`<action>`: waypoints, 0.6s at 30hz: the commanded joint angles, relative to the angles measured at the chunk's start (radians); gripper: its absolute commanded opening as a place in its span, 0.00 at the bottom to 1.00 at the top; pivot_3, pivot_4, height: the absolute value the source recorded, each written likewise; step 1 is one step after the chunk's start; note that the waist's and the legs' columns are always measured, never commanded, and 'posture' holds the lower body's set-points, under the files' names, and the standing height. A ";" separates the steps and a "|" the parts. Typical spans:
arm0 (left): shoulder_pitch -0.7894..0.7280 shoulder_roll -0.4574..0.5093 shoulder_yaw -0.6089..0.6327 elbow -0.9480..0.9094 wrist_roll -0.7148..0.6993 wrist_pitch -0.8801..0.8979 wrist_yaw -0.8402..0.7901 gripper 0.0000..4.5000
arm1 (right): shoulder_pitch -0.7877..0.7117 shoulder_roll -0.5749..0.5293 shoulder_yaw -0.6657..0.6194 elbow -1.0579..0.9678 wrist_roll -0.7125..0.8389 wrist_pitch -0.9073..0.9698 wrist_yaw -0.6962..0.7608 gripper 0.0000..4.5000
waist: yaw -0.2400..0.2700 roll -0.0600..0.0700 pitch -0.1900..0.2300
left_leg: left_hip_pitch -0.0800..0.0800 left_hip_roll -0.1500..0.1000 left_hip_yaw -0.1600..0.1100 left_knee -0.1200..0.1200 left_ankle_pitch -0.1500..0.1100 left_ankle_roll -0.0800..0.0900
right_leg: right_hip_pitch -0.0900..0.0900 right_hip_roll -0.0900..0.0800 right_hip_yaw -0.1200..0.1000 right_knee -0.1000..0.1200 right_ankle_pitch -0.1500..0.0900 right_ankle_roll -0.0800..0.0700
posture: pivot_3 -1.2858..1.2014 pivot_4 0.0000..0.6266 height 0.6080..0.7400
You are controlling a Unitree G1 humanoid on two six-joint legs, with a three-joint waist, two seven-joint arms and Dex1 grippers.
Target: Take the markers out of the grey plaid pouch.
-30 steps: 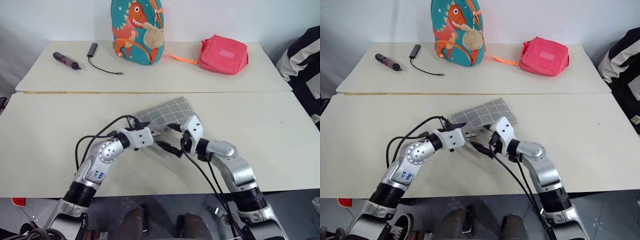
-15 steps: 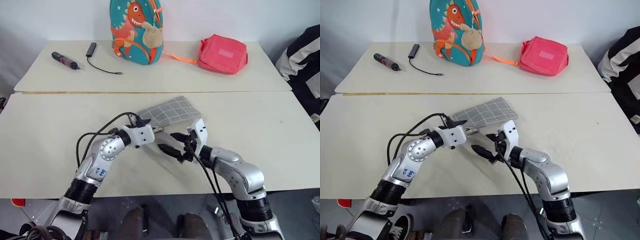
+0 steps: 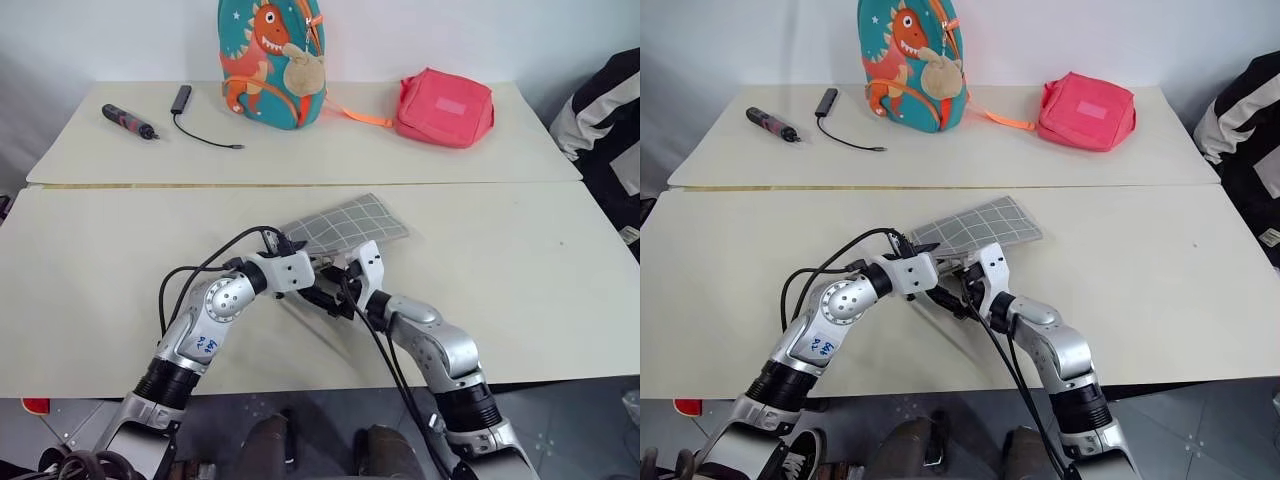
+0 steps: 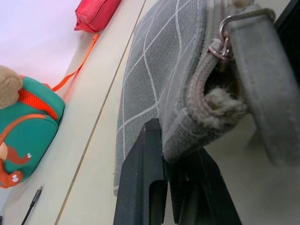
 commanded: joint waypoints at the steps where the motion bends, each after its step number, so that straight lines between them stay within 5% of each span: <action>1: -0.003 -0.009 -0.002 -0.050 -0.009 0.002 -0.001 0.00 | -0.019 0.026 0.004 -0.008 0.003 -0.031 -0.004 0.57 | 0.000 0.000 0.000 | 0.000 0.000 0.000 0.000 0.000 0.000 | 0.000 0.000 0.000 0.000 0.000 0.000 | 0.52 0.24 1.00; 8: 0.004 -0.007 0.002 -0.052 -0.012 0.003 -0.002 0.00 | 0.011 -0.020 -0.016 -0.046 0.013 -0.021 0.016 0.01 | 0.001 0.000 0.000 | 0.000 0.000 0.000 0.000 0.000 0.000 | 0.000 0.000 0.000 0.000 0.000 0.000 | 0.52 0.24 1.00; 18: 0.011 0.012 0.016 -0.041 -0.027 -0.011 0.002 0.00 | 0.055 -0.097 -0.075 -0.117 0.074 0.018 0.048 0.00 | 0.001 0.000 0.000 | 0.000 0.000 0.000 0.000 0.000 0.000 | 0.000 0.000 0.000 0.000 0.000 0.000 | 0.52 0.24 1.00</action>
